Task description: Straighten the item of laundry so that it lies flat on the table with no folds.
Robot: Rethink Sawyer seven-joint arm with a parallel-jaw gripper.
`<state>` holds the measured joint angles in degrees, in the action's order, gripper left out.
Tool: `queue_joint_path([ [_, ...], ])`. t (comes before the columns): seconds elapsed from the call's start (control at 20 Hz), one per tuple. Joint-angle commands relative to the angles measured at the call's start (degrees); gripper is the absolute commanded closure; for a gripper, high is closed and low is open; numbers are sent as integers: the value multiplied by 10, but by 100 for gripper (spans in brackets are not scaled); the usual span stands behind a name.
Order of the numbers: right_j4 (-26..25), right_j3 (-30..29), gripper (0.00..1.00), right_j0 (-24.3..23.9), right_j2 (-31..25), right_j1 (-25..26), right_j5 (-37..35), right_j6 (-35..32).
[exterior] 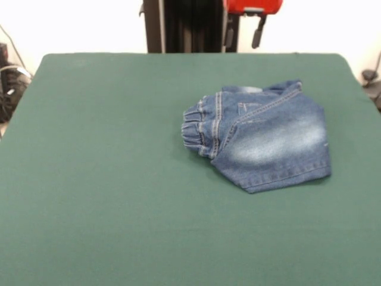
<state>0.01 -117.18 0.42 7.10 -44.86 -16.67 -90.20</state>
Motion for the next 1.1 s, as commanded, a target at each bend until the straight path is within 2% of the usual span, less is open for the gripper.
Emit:
queue_joint_path([
  [0.05, 1, 68, 0, -5, -30, 38, -57, -68],
  [0.4, -6, 72, 0, -30, -52, 49, -35, -50],
  [0.65, -17, 81, 0, -50, -71, 53, -46, -25],
  [0.95, -70, 99, 0, -98, -130, 57, -95, 71],
  [1.1, -94, 105, 0, -106, -146, 53, -110, 82],
])
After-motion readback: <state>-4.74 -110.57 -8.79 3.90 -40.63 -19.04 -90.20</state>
